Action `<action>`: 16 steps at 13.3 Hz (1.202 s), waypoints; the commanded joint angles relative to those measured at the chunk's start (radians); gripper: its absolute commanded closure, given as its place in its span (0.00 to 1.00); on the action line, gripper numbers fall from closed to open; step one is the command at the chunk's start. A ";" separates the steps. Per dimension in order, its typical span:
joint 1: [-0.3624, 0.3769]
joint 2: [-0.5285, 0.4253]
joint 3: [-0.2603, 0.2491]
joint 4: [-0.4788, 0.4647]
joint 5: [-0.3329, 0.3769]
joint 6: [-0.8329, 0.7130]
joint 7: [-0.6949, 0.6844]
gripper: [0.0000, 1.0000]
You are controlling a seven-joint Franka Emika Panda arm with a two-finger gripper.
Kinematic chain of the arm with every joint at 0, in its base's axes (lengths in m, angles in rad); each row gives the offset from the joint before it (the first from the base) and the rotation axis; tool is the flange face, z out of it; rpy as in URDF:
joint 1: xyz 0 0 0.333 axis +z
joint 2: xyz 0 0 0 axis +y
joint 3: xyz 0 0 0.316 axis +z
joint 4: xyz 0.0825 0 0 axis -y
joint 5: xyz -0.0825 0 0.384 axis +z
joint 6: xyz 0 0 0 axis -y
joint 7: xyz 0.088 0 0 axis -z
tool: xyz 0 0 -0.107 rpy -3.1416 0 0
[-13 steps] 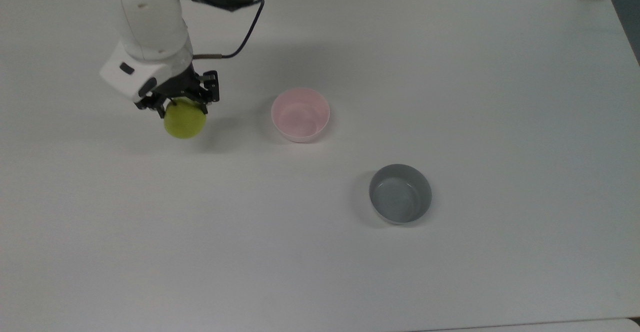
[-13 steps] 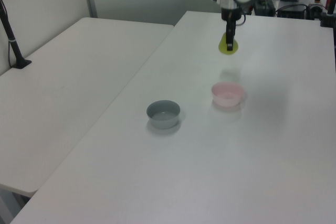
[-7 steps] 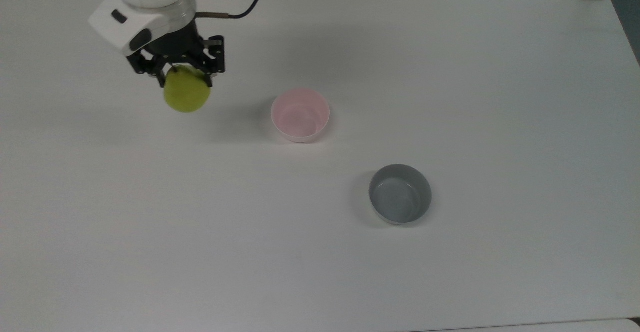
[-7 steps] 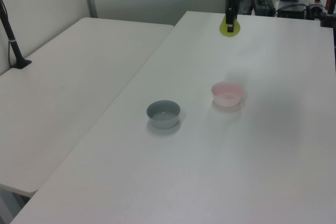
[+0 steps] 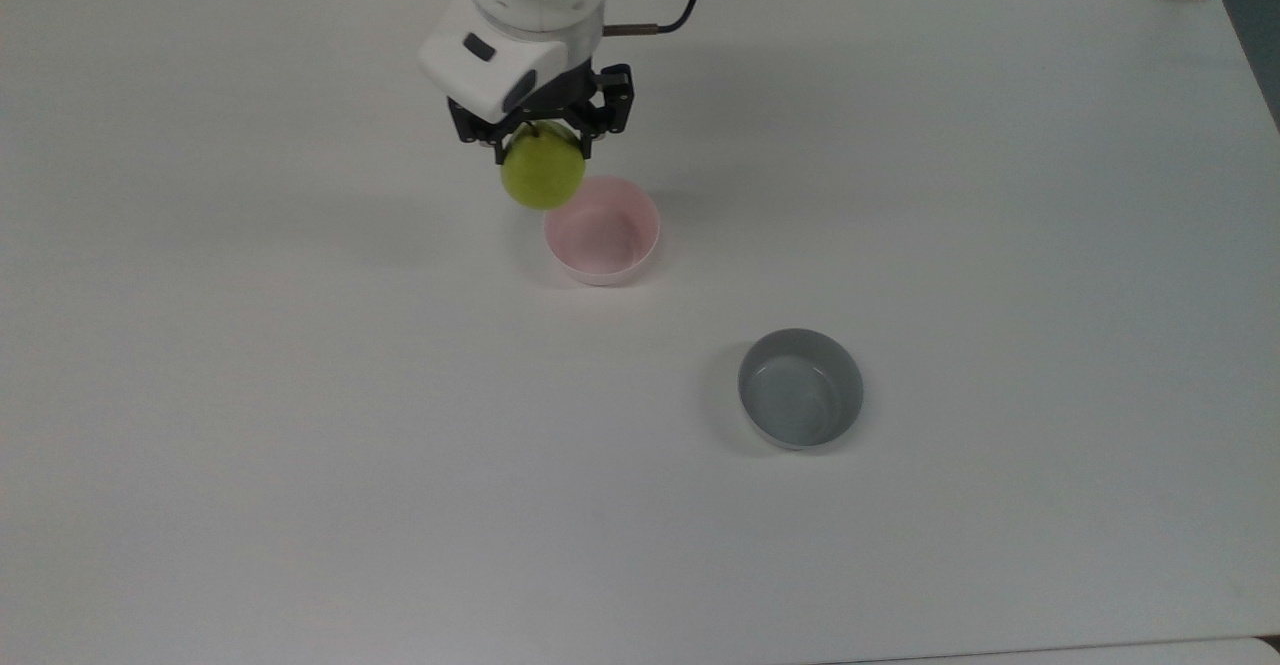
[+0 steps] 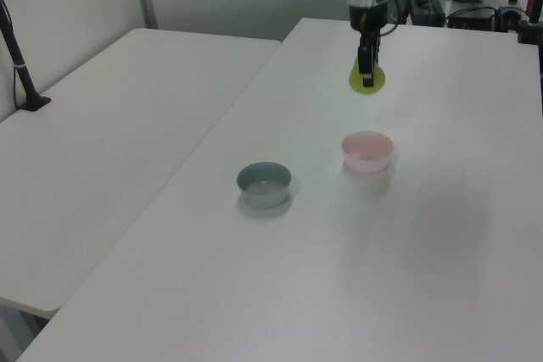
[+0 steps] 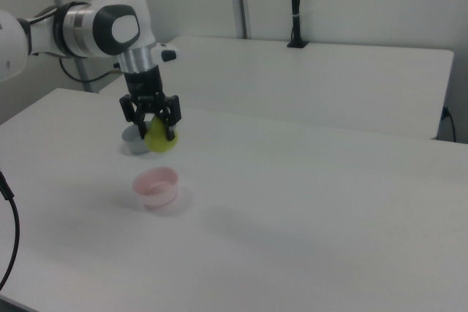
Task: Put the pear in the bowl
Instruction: 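Carry the pear over the pink bowl and lower it inside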
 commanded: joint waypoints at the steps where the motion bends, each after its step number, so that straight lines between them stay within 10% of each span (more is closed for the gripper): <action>1: 0.049 -0.048 -0.012 -0.170 -0.006 0.094 0.014 0.48; 12: 0.068 0.024 -0.011 -0.290 -0.001 0.354 0.002 0.41; 16: 0.068 0.025 -0.011 -0.287 -0.003 0.354 0.002 0.18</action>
